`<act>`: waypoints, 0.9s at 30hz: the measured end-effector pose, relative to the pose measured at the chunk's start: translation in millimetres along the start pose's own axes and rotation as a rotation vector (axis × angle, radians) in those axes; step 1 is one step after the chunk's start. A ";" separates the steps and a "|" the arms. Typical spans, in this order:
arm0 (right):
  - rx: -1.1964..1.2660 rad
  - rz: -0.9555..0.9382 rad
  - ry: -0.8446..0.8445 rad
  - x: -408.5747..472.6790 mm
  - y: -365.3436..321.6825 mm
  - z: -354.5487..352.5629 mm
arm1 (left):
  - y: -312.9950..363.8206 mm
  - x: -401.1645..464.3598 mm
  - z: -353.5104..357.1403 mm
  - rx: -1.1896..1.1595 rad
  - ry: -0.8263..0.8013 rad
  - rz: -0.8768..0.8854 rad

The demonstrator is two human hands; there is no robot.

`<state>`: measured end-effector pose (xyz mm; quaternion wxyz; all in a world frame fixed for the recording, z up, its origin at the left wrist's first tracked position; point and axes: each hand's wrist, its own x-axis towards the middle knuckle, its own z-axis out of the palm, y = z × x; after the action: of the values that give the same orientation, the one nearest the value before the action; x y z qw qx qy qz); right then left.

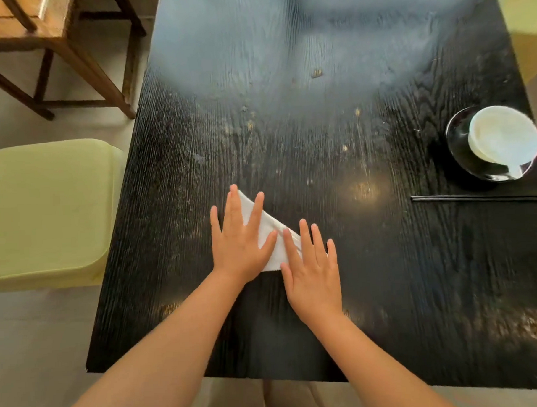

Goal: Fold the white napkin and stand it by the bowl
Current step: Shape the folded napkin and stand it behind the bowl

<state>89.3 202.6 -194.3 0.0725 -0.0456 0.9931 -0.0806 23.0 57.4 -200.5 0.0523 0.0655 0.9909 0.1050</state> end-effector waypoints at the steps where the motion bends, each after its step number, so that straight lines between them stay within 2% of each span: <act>1: -0.003 0.006 -0.004 -6.5 -1.4 1.2 | -2.4 3.2 -0.9 0.002 -0.019 0.076; 3: -0.003 0.049 -0.007 -11.9 -5.7 1.9 | -7.4 9.5 -1.4 0.010 -0.066 0.171; 5: 0.011 0.097 -0.012 -11.9 -9.7 -0.3 | -4.3 8.9 -3.8 0.003 -0.067 0.131; 11: 0.064 0.114 -0.082 -9.5 -12.8 -8.2 | 23.6 -35.6 -23.8 -0.326 0.115 -0.401; 13: 0.097 0.113 -0.104 -8.8 -13.9 -11.9 | 26.5 -43.3 -27.9 -0.517 0.091 -0.556; 16: 0.180 0.118 -0.180 -5.5 -13.6 -22.6 | 26.1 -41.4 -32.1 -0.706 -0.035 -0.649; 18: 0.233 0.137 -0.196 -3.1 -13.3 -33.7 | 24.6 -38.6 -38.7 -0.776 -0.101 -0.639; 21: 0.341 0.179 -0.218 2.7 -12.4 -54.7 | 23.7 -35.8 -60.4 -0.828 -0.096 -0.529; 22: 0.347 0.169 -0.176 5.7 -10.4 -63.6 | 23.8 -34.4 -69.2 -0.818 -0.093 -0.483; 25: 0.230 -0.066 0.046 19.9 1.3 -95.9 | 27.5 -29.4 -99.4 -0.735 -0.098 -0.328; 27: 0.158 -0.263 0.027 31.8 13.1 -122.2 | 32.1 -25.8 -120.8 -0.671 -0.115 -0.219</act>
<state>38.4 231.0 -81.6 0.0514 -0.1686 0.9699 -0.1679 38.1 60.5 -73.8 0.1378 -0.0562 0.8979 0.4144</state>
